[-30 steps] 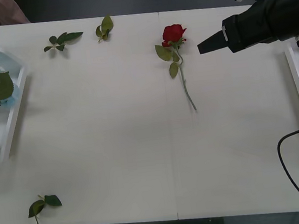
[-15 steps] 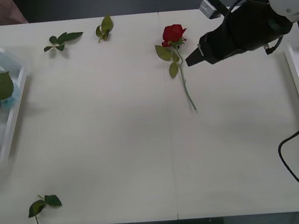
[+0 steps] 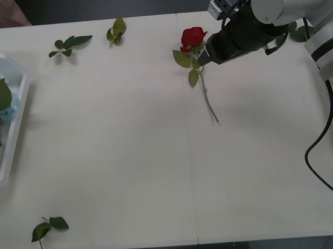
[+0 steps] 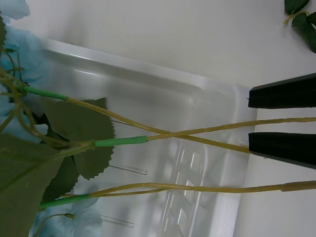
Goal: Put the red flowers into the right box and the blue flowers into the left box
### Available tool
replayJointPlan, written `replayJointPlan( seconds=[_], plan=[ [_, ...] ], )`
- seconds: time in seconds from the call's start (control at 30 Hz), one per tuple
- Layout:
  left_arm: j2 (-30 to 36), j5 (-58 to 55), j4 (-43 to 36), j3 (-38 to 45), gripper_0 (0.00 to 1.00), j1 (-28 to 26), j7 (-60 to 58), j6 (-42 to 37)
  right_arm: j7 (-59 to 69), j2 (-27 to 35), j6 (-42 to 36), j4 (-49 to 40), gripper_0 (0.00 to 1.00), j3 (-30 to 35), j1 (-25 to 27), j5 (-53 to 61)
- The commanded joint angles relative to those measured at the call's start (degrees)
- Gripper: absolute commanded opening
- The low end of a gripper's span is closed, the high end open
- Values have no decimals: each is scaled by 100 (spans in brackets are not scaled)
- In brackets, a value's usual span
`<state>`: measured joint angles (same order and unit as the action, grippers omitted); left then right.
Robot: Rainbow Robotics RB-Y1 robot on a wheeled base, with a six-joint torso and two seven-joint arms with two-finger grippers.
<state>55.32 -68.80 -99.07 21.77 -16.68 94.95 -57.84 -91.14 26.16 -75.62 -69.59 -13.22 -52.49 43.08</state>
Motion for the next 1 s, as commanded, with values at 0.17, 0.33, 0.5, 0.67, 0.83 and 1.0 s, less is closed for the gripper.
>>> replayJointPlan(
  seconds=[0.17,0.33,0.5,0.67,0.83,1.0],
  plan=[
    [146,-600,28,91,68,-19,445,203,299,-59,760,763,100,-436,-464,-247],
    [252,-1918,-34,486,100,-19,1122,132,299,-252,1568,1624,100,-831,-701,-467],
    [357,-2419,-78,803,100,-19,1474,-254,299,-419,2140,2160,100,-981,-833,-617],
    [401,-2577,-473,1198,100,-19,1509,-808,325,-674,2412,2406,100,-981,-904,-1249],
    [392,-2603,-878,1233,100,-10,1412,-790,439,-867,2518,2433,100,-981,-904,-1865],
    [375,-2639,-1053,1040,100,-2,1394,-518,519,-999,2895,2679,100,-972,-904,-1996]
  ],
)
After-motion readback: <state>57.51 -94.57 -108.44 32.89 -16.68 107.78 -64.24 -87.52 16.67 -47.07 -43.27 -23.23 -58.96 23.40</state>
